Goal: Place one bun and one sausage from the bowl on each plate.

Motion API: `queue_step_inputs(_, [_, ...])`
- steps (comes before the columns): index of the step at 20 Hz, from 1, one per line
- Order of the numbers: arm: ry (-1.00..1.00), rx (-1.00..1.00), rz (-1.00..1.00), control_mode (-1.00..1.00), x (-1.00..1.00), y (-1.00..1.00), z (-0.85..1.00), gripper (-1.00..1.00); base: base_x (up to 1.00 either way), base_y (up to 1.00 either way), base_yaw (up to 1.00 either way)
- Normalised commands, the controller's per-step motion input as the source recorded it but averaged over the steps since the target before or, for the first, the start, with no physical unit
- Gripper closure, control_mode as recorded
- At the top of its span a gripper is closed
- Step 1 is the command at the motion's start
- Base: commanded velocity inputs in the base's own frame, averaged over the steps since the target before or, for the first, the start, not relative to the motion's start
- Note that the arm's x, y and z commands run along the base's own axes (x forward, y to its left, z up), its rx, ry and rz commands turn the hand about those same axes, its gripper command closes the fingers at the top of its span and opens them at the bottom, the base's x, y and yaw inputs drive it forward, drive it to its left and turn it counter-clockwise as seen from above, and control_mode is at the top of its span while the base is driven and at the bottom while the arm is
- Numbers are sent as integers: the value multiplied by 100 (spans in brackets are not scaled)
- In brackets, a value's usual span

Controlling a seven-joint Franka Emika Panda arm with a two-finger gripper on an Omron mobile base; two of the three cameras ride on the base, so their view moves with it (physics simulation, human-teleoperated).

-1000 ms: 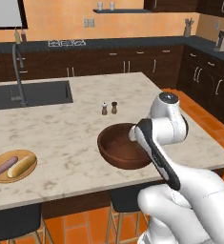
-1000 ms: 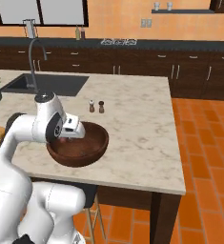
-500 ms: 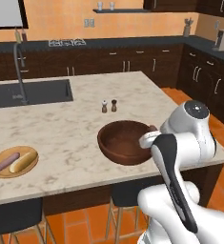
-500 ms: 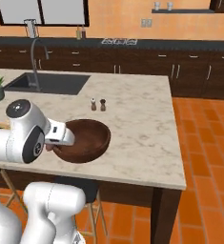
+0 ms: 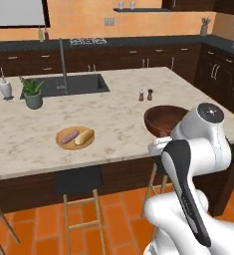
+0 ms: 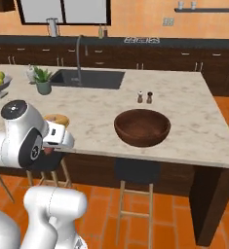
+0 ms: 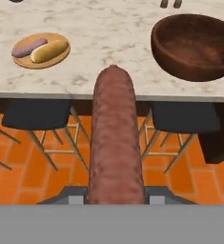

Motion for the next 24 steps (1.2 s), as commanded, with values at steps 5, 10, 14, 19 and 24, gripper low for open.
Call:
queue_step_inputs(5, [0,0,0,100,0,0,0,100,0,100,-2])
queue_step_inputs(10, [0,0,0,100,0,0,0,100,0,100,-5])
queue_step_inputs(14, [0,0,0,100,0,0,0,100,9,100,-6])
queue_step_inputs(19, [0,0,0,100,0,0,0,100,27,100,-7])
queue_step_inputs(24, [0,0,0,100,0,0,0,100,61,100,-5])
